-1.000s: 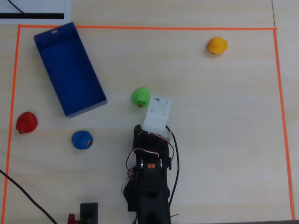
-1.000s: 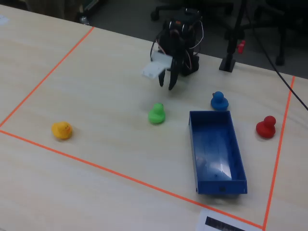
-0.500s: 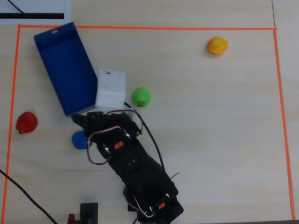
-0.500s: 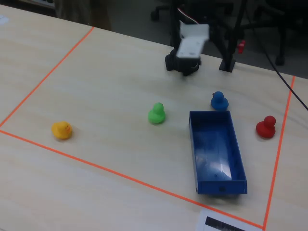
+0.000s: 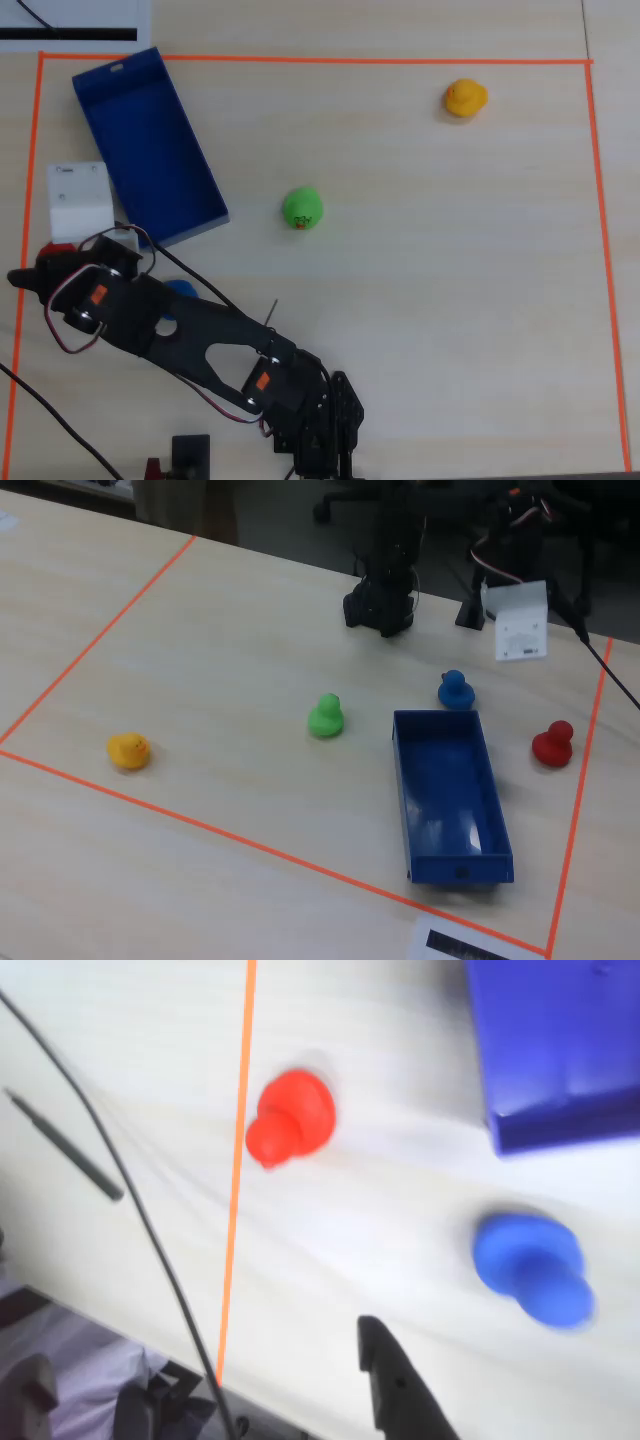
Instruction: Grasp red duck and put it into box.
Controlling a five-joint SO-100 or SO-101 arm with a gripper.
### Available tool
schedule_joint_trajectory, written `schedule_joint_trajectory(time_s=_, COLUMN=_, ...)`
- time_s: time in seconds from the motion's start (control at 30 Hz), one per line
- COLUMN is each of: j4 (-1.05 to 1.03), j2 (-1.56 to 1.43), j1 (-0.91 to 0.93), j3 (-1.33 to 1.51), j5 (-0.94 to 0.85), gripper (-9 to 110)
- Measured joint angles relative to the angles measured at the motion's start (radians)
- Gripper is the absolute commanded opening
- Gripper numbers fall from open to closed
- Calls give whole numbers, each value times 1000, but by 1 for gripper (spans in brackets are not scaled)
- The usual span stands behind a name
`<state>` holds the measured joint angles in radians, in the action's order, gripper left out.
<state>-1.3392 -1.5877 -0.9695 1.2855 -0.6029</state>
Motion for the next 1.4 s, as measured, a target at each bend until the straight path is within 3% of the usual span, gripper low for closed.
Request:
schedule_joint_trajectory(time_s=0.47, j4=187, j2=347, j1=-37, j3=-54, j5=-21, gripper=40)
schedule_joint_trajectory(time_s=1.4, j4=281, j2=578, j1=-55, j3=-230, j5=57, gripper=37)
